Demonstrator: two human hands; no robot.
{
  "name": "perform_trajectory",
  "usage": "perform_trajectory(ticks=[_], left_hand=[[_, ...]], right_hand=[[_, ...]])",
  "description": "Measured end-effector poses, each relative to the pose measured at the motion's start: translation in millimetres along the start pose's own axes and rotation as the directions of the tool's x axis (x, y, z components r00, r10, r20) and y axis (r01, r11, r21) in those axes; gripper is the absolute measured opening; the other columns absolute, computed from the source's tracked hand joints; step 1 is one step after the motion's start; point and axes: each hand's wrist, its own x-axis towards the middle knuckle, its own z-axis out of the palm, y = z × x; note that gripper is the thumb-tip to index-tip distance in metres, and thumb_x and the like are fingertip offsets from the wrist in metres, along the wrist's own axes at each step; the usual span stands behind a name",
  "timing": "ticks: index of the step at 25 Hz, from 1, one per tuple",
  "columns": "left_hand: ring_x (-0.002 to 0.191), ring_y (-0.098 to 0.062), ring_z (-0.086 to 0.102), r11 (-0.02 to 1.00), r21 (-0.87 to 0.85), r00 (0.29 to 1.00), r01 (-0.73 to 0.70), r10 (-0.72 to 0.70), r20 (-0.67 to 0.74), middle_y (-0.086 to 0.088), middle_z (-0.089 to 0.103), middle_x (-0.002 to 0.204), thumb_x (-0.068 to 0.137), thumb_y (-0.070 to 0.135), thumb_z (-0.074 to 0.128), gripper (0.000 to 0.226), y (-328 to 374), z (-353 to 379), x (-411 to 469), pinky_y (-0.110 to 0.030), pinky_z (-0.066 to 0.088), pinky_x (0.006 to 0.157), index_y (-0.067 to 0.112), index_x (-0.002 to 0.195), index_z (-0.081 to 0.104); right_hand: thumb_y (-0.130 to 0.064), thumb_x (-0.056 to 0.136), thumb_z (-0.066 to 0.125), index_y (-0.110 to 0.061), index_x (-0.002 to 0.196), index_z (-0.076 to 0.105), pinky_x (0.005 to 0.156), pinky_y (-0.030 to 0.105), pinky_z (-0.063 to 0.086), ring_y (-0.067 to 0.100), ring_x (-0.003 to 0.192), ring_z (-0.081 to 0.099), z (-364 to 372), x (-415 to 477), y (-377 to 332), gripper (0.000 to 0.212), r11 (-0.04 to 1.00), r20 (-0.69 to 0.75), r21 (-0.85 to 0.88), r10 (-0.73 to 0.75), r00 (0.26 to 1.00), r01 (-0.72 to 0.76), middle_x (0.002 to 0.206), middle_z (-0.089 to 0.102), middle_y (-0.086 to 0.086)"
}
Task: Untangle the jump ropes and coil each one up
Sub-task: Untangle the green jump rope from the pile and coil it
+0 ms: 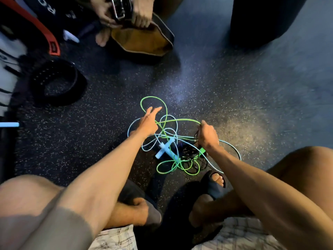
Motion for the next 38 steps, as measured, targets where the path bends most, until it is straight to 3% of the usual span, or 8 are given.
perform_trajectory(ticks=[3,7,14,24,26,30,34,38], left_hand=[[0.117,-0.025,0.060,0.995,-0.016,0.995,-0.096,0.096,0.018,-0.012,0.043,0.149,0.083,-0.005,0.060,0.065,11.2,-12.6,-10.0,-0.035,0.050,0.093,0.025,0.141,0.048],[0.037,-0.006,0.053,0.861,-0.484,0.987,-0.159,0.152,-0.053,-0.017,0.067,0.071,0.093,0.010,0.063,0.009,41.6,-22.1,-30.0,-0.020,0.046,0.041,0.002,0.093,0.065],[0.036,-0.003,0.029,0.544,-0.769,0.939,-0.334,0.125,-0.320,0.012,0.034,0.041,0.102,0.016,0.048,0.033,107.0,-70.1,-47.9,-0.018,0.022,0.040,0.002,0.073,0.055],[0.040,-0.003,0.017,0.326,-0.926,0.935,-0.192,0.348,-0.071,0.008,0.023,0.048,0.103,0.028,0.043,0.039,128.6,-119.1,-77.8,-0.016,0.014,0.040,0.009,0.070,0.053],[0.044,-0.008,0.012,0.158,-0.972,0.904,-0.172,0.419,-0.092,0.006,0.017,0.051,0.103,0.026,0.041,0.037,129.1,-125.8,-86.9,-0.027,0.009,0.048,0.011,0.072,0.054],[0.042,-0.006,0.023,-0.115,-0.981,0.861,-0.157,0.471,-0.193,0.006,0.025,0.051,0.101,0.018,0.035,0.026,125.3,-137.9,-105.1,-0.027,0.014,0.052,0.007,0.088,0.054],[0.050,-0.012,0.048,-0.117,-0.947,0.909,-0.298,0.268,-0.319,-0.002,0.052,0.058,0.105,0.012,0.032,0.026,124.6,-136.1,-110.1,-0.022,0.038,0.055,0.003,0.097,0.055],[0.089,-0.034,0.072,-0.116,-0.887,0.875,-0.448,0.145,-0.461,-0.021,0.073,0.092,0.105,0.011,0.033,0.024,118.3,-134.1,-103.1,-0.038,0.057,0.083,0.003,0.094,0.052]], right_hand=[[-0.030,0.104,0.041,-0.007,0.108,0.046,0.063,0.044,0.039,0.049,0.083,0.061,-36.6,-6.8,-31.1,0.024,0.976,-0.219,0.206,-0.020,0.976,0.067,0.089,0.066,0.030],[-0.035,0.102,0.046,-0.014,0.098,0.046,0.056,0.042,0.041,0.043,0.067,0.060,-79.6,-12.8,-69.5,0.021,0.897,-0.419,0.339,-0.124,0.899,0.282,0.072,0.066,0.018],[-0.042,0.089,0.065,-0.018,0.083,0.066,0.060,0.036,0.045,0.022,0.067,0.057,-178.6,-3.0,-122.5,0.025,0.857,-0.718,0.111,-0.281,0.637,0.504,0.070,0.064,0.002],[-0.036,0.088,0.069,-0.016,0.086,0.073,0.066,0.022,0.042,0.014,0.072,0.051,-246.0,-25.1,-151.9,0.021,0.731,-0.886,0.063,-0.273,0.376,0.679,0.078,0.068,-0.007],[-0.031,0.091,0.067,-0.013,0.088,0.071,0.068,0.021,0.040,0.012,0.075,0.051,-240.4,-27.3,-148.2,0.019,0.738,-0.881,0.116,-0.233,0.412,0.665,0.080,0.066,-0.005],[-0.017,0.098,0.055,-0.015,0.087,0.065,0.067,0.034,0.042,0.013,0.068,0.052,-185.4,-22.2,-119.9,0.016,0.747,-0.722,0.323,-0.203,0.662,0.581,0.071,0.061,-0.005],[-0.017,0.097,0.059,-0.012,0.092,0.063,0.059,0.025,0.046,0.000,0.054,0.054,-127.2,-36.3,-110.3,0.008,0.763,-0.405,0.459,-0.275,0.872,0.455,0.065,0.063,-0.007],[-0.012,0.091,0.067,-0.011,0.095,0.054,0.071,0.043,0.060,0.025,0.071,0.073,-90.0,-52.0,-108.1,0.014,0.789,-0.050,0.543,-0.309,0.950,0.286,0.084,0.074,0.015]])
